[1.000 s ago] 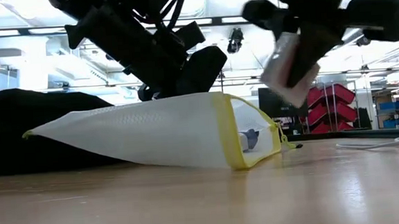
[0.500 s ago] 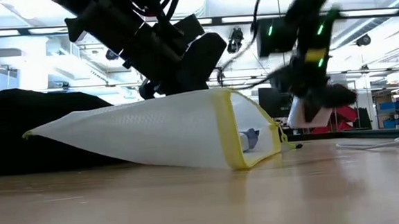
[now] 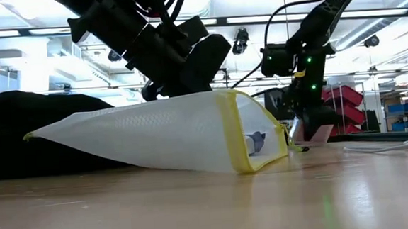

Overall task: Unpack backpack
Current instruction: Remove the white card box from the white zip bag, then remove the light blue charger adapter from the white zip bag

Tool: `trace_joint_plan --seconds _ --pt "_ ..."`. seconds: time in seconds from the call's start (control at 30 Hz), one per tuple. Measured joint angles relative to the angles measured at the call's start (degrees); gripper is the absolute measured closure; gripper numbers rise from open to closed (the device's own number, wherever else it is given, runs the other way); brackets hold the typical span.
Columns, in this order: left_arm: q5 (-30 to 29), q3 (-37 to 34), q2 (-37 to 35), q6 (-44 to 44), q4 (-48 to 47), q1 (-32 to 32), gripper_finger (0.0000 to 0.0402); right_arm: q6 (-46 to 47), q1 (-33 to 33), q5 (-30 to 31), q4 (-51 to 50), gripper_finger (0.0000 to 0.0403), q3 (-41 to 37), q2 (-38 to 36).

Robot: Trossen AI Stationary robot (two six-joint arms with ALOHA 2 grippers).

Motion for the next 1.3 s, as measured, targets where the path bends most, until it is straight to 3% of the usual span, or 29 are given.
trace_joint_plan --seconds 0.17,0.47,0.53,0.6,0.7,0.9,1.07,1.17,1.3 --pt "1.5 0.0 -1.6 0.0 0.0 0.5 0.0402 0.7 3.6 8.1 -6.7 0.0174 2.5 -0.6" --pt "2.6 0.0 -3.4 -0.7 -0.4 2.0 0.0402 13.3 10.1 6.9 -19.5 0.0132 11.2 -3.3" --pt "3.8 0.0 -3.4 -1.6 -0.5 2.8 0.0401 18.4 12.3 2.3 -20.1 0.0127 11.8 -4.6" --pt "5.0 0.0 -3.4 -1.9 -0.6 3.6 0.0402 23.6 15.1 -6.9 -18.8 0.0124 11.5 -6.6" --pt "5.4 0.0 -3.4 -1.9 -2.0 4.2 0.0401 30.4 21.1 -15.8 -10.2 0.0122 7.9 -9.6" --pt "5.4 0.0 -3.7 -1.8 -3.7 5.0 0.0402 38.2 34.4 -16.0 15.9 0.013 -1.6 -11.1" --pt "5.4 0.0 -3.9 -2.3 -3.4 5.3 0.0402 40.3 39.4 -4.8 40.6 0.0142 -7.6 -5.7" --pt "5.4 0.0 -4.0 -2.4 -3.5 5.3 0.0402 40.3 39.0 0.1 47.1 0.0149 -8.2 -1.4" --pt "5.4 0.0 -4.0 -2.3 -3.7 5.3 0.0401 40.6 36.7 0.3 52.4 0.0152 -7.6 3.3"
